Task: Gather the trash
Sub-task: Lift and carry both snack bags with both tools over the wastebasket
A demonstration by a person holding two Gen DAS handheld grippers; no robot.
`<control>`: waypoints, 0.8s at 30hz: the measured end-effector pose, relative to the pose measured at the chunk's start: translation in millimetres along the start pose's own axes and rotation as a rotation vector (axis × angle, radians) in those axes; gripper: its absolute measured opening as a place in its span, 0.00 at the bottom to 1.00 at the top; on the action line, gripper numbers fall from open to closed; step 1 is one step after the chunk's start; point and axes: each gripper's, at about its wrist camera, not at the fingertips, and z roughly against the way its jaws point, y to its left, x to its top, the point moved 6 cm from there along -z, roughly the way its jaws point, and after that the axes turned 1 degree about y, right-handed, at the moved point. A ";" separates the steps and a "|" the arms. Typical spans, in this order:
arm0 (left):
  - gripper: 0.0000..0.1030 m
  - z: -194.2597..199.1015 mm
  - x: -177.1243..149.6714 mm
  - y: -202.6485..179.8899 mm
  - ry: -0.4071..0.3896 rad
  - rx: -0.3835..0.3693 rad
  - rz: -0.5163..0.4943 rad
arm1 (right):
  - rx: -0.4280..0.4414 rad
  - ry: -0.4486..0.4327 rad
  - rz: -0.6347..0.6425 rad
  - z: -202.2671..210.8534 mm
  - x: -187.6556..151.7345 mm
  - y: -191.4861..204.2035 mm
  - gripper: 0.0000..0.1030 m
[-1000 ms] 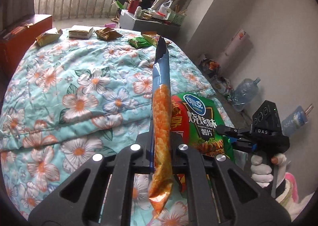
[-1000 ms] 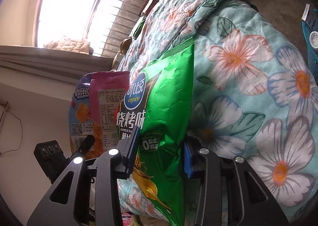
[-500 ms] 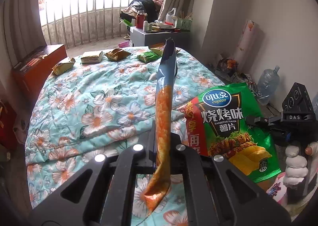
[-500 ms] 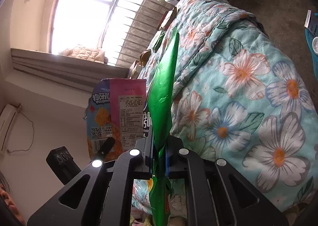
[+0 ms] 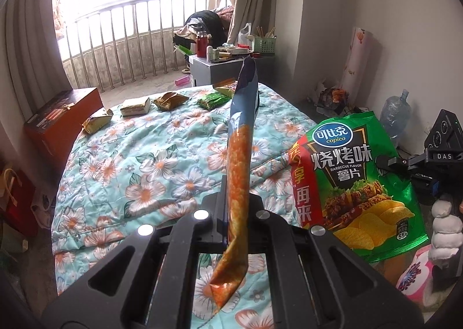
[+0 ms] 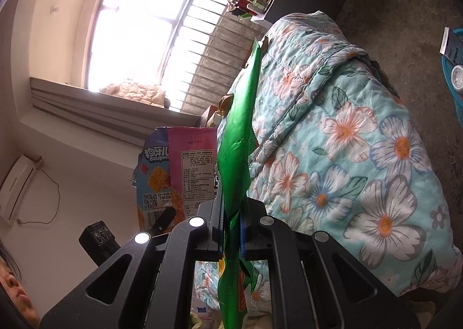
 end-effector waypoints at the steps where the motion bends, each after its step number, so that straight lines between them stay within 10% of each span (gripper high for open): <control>1: 0.02 1.2 1.0 -1.6 -0.004 0.005 -0.006 | 0.004 -0.005 0.000 3.5 0.1 -0.5 0.08; 14: 0.02 9.7 18.0 -42.9 -0.042 0.002 -0.101 | 0.038 -0.121 -0.006 62.9 8.0 -14.8 0.08; 24: 0.02 -21.8 66.5 -127.5 0.015 -0.411 -0.083 | -0.212 -0.506 0.051 215.4 49.3 -20.8 0.08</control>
